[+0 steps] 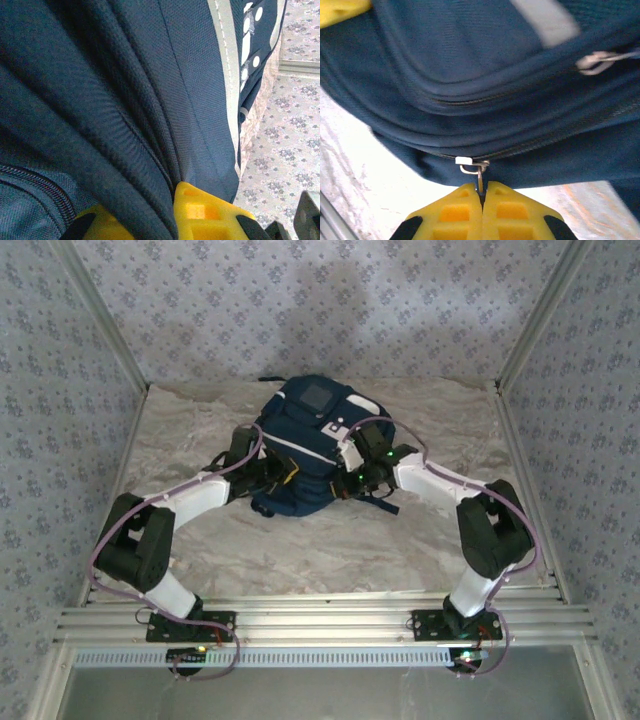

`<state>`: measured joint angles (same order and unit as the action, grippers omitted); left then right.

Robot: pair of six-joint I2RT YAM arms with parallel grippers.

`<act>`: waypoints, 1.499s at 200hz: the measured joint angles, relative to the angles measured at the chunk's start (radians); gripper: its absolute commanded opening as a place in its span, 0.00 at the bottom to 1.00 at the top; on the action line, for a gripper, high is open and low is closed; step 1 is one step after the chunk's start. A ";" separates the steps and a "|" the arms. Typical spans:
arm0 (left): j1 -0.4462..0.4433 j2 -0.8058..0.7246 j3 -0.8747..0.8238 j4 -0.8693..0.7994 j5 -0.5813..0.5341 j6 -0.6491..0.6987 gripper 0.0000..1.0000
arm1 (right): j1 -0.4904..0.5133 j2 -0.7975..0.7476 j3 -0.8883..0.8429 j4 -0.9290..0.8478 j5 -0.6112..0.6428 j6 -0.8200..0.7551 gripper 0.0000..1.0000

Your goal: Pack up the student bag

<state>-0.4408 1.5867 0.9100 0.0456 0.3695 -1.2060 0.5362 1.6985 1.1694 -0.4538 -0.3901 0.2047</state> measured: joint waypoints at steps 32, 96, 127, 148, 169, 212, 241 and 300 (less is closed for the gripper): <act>0.000 -0.013 0.009 -0.021 0.007 0.018 0.00 | -0.068 0.026 0.028 -0.027 0.003 -0.067 0.00; 0.021 -0.075 0.010 -0.087 0.014 0.073 0.00 | -0.192 0.149 0.136 -0.071 0.018 -0.170 0.00; 0.043 -0.075 0.010 -0.104 0.031 0.099 0.00 | -0.198 0.180 0.188 -0.101 0.039 -0.195 0.00; 0.054 -0.075 0.011 -0.113 0.045 0.116 0.00 | -0.198 0.183 0.205 -0.114 0.077 -0.206 0.00; 0.066 -0.075 0.013 -0.118 0.061 0.133 0.00 | -0.195 0.183 0.216 -0.124 0.101 -0.220 0.00; 0.113 -0.075 0.042 -0.189 0.083 0.197 0.00 | -0.183 0.169 0.215 -0.132 0.148 -0.248 0.54; 0.154 -0.073 0.080 -0.285 0.087 0.278 0.00 | -0.225 0.094 0.193 -0.154 0.146 -0.262 0.63; 0.167 -0.045 0.120 -0.369 0.091 0.362 0.68 | -0.120 0.025 0.142 -0.059 0.142 -0.354 0.63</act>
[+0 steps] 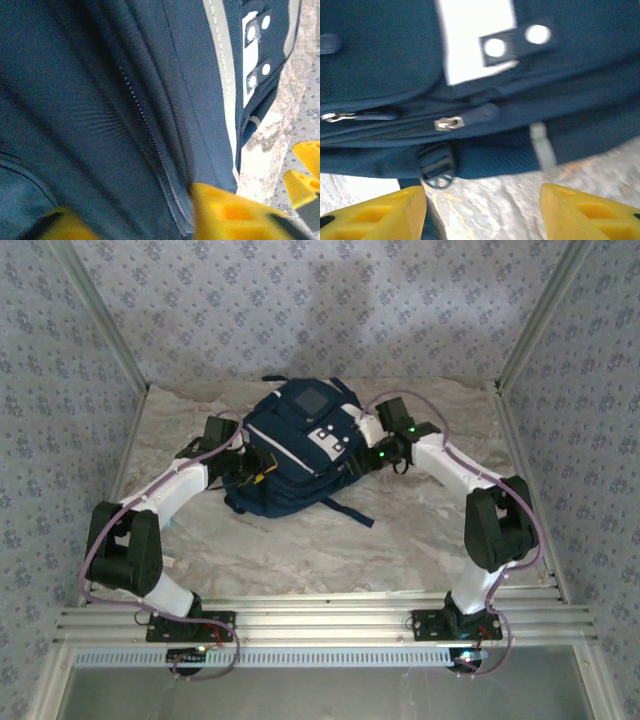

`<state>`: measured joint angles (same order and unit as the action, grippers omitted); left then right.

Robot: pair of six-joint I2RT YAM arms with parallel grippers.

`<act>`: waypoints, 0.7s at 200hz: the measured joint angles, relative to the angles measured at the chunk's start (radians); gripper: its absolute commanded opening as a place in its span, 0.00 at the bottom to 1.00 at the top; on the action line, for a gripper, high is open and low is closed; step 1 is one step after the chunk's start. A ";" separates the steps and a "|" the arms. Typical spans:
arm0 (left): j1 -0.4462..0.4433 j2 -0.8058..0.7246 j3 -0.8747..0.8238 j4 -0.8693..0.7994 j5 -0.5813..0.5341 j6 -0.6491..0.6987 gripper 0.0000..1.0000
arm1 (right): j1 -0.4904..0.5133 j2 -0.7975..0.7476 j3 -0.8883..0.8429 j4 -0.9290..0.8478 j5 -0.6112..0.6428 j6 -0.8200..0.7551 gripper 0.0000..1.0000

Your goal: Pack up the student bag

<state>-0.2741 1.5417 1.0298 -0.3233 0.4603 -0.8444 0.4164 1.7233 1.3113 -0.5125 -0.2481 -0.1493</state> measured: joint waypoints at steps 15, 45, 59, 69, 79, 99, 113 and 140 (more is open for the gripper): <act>0.008 -0.001 0.000 -0.011 0.000 0.008 0.78 | 0.055 0.007 -0.003 0.027 0.002 -0.034 0.62; 0.021 -0.010 0.004 -0.027 -0.005 0.018 0.82 | 0.114 0.068 0.028 0.073 -0.012 -0.072 0.61; 0.021 -0.024 0.004 -0.030 -0.008 0.018 0.82 | 0.122 0.103 0.040 0.088 -0.016 -0.081 0.61; 0.021 -0.034 0.004 -0.029 -0.009 0.016 0.82 | 0.128 0.126 0.050 0.095 -0.019 -0.086 0.61; 0.021 -0.039 0.004 -0.023 -0.012 0.014 0.82 | 0.133 0.146 0.060 0.102 -0.023 -0.089 0.60; 0.022 -0.036 0.004 -0.015 -0.013 0.006 0.81 | 0.142 0.172 0.069 0.118 -0.034 -0.089 0.60; 0.026 -0.028 0.004 -0.007 -0.012 0.000 0.81 | 0.145 0.182 0.071 0.130 -0.047 -0.088 0.60; 0.029 0.019 0.002 0.031 -0.012 -0.005 0.81 | 0.147 0.203 0.076 0.150 -0.079 -0.087 0.60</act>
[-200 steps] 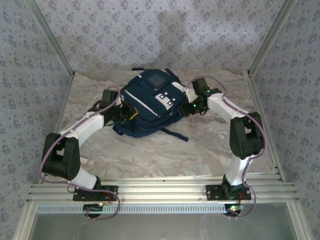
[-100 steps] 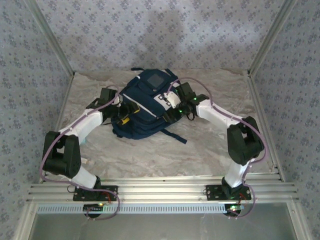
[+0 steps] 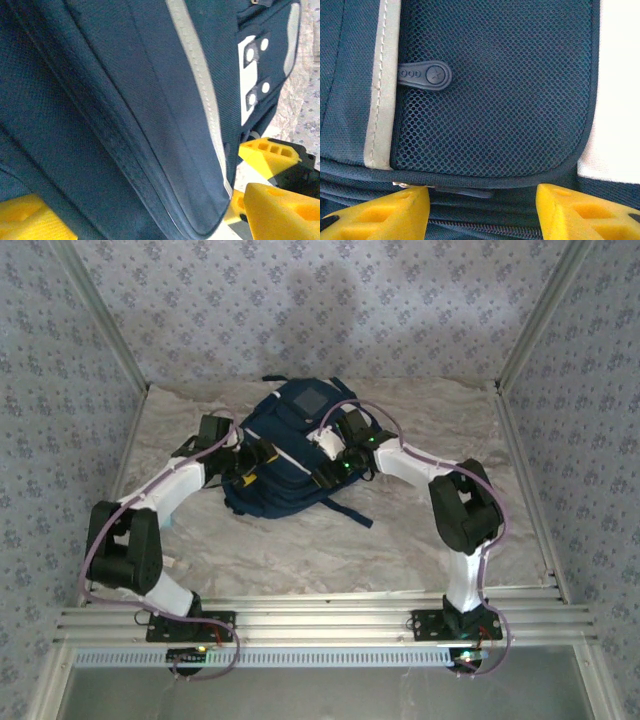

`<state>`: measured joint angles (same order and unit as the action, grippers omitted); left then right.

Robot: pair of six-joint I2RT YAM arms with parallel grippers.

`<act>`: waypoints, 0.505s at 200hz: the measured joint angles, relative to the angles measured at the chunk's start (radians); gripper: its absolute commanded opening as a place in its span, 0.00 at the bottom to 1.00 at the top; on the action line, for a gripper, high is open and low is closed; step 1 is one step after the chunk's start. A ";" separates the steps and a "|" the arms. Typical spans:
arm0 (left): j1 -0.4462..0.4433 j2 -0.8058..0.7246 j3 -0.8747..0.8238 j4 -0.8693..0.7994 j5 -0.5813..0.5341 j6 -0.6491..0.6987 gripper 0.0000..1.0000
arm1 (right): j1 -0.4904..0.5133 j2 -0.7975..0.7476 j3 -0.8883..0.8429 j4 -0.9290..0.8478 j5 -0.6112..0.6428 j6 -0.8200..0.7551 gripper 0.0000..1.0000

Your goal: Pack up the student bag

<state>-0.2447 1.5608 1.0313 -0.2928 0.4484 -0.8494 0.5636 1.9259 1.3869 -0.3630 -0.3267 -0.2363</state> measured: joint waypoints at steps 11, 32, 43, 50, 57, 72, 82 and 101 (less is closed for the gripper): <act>0.003 0.028 -0.009 0.021 0.001 -0.002 0.81 | 0.000 0.010 0.000 0.007 -0.010 0.001 0.61; 0.003 0.074 -0.036 0.061 0.005 -0.012 0.80 | 0.004 0.024 0.000 0.023 -0.032 0.005 0.62; 0.006 0.094 -0.051 0.085 0.005 -0.018 0.80 | 0.005 0.025 0.000 0.028 -0.049 0.010 0.62; 0.008 0.102 -0.060 0.098 0.005 -0.024 0.80 | 0.004 0.025 -0.001 0.034 -0.061 0.014 0.63; 0.010 0.105 -0.067 0.111 0.005 -0.027 0.80 | 0.002 0.025 -0.002 0.045 -0.080 0.021 0.63; 0.012 0.107 -0.073 0.126 0.004 -0.031 0.80 | -0.001 0.025 -0.014 0.077 -0.122 0.043 0.63; 0.014 0.109 -0.073 0.132 0.004 -0.032 0.80 | -0.003 0.026 -0.023 0.097 -0.147 0.060 0.63; 0.018 0.109 -0.075 0.139 0.003 -0.034 0.80 | -0.007 0.037 -0.025 0.117 -0.189 0.084 0.63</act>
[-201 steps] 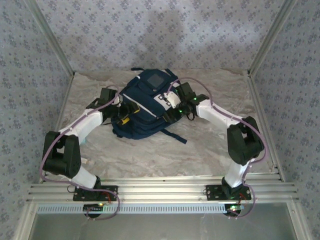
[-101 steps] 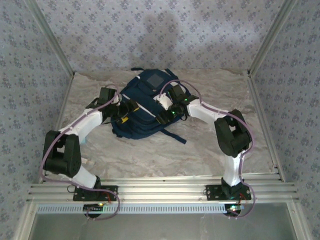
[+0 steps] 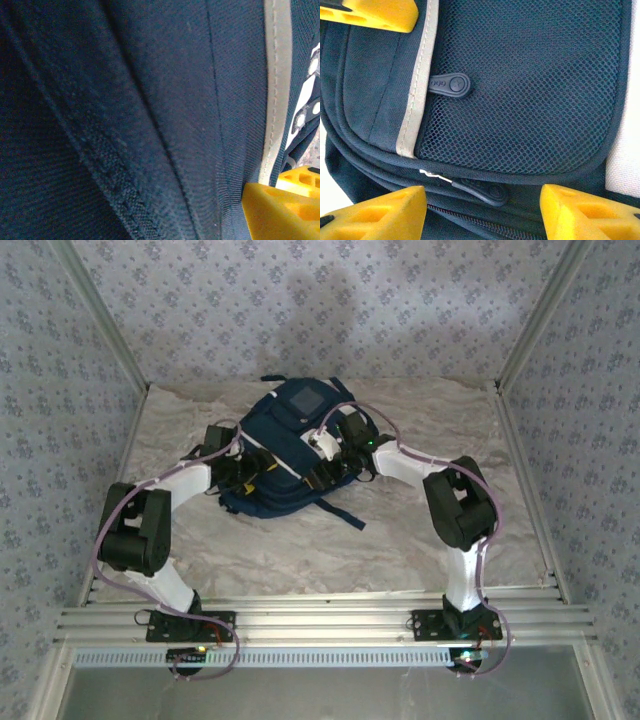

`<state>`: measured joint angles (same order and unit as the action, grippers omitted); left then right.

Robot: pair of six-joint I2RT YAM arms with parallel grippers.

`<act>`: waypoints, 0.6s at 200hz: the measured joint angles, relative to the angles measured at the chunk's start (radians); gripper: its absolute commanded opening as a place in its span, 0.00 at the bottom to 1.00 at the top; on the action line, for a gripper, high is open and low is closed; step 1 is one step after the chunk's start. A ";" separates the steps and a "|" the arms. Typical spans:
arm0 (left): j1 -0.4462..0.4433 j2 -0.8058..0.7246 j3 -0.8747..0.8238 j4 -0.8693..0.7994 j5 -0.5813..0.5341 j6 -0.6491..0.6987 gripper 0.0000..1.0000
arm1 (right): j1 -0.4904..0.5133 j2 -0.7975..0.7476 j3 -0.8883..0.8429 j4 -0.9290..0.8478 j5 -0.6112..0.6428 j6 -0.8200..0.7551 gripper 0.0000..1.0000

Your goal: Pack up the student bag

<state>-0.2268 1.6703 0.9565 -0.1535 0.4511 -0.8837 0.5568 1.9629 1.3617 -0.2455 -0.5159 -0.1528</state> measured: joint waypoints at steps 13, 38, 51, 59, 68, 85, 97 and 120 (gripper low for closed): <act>0.001 0.000 -0.003 0.004 -0.004 0.000 0.80 | -0.002 0.011 0.000 0.012 -0.025 0.017 0.63; 0.003 0.000 -0.010 0.018 -0.010 -0.005 0.80 | -0.003 0.018 0.000 0.025 -0.061 0.048 0.63; 0.003 0.000 -0.013 0.026 -0.011 -0.012 0.80 | -0.002 0.018 0.000 0.029 -0.074 0.066 0.63; 0.003 0.000 -0.014 0.029 -0.013 -0.018 0.80 | -0.002 0.018 0.000 0.031 -0.077 0.076 0.63; 0.003 0.000 -0.014 0.032 -0.014 -0.023 0.80 | 0.001 0.018 -0.004 0.037 -0.077 0.087 0.63; 0.002 0.000 -0.014 0.038 -0.014 -0.032 0.80 | 0.011 0.019 -0.007 0.044 -0.085 0.109 0.63; 0.000 0.000 -0.014 0.043 -0.014 -0.039 0.80 | 0.026 0.022 -0.007 0.045 -0.098 0.129 0.62; -0.011 0.000 -0.017 0.055 -0.026 -0.054 0.80 | 0.051 0.032 -0.007 0.059 -0.106 0.175 0.62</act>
<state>-0.2382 1.6707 0.9398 -0.0982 0.4252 -0.9375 0.6083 1.9953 1.3544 -0.1864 -0.6216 0.0227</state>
